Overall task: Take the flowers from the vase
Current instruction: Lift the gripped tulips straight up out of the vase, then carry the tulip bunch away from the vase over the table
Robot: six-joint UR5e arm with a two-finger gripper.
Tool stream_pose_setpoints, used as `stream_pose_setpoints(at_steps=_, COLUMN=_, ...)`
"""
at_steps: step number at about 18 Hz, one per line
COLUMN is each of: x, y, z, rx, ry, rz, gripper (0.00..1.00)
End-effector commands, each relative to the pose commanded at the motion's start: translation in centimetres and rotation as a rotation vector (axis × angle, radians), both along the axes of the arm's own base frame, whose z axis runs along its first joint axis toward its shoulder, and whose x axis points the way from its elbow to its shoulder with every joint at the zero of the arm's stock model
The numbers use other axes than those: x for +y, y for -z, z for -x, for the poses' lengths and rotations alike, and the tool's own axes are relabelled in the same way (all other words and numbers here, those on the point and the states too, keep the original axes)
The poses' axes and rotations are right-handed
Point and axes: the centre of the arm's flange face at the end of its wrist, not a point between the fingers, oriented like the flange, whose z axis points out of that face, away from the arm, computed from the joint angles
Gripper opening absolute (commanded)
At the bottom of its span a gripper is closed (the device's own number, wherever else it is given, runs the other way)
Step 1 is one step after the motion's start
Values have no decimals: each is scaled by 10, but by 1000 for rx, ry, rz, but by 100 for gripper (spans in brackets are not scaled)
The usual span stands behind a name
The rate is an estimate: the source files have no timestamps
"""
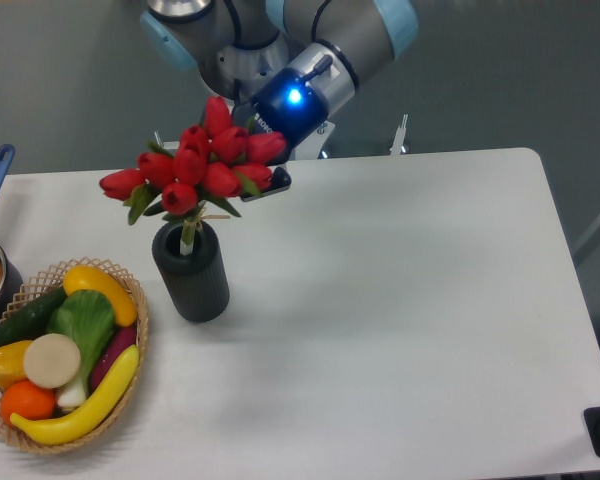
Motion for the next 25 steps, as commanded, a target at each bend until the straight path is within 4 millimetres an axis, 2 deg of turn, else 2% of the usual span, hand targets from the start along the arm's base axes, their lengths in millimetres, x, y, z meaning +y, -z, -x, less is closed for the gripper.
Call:
stream_pose_setpoints(at_steps=10, x=-16, y=-36, z=35, rx=-38, ry=-72, rz=-23, gripper=14)
stream_pose_setpoints(at_steps=16, x=-34, y=-40, z=56, rx=-25, ry=-120, rz=-36, gripper=14)
stream_pose_setpoints(at_steps=22, x=-57, y=-49, z=90, rx=10, ry=-194, rz=-32, gripper=13)
stream_pose_setpoints(at_steps=25, x=-60, y=-49, z=101, rx=78, ry=-254, rz=84, gripper=9)
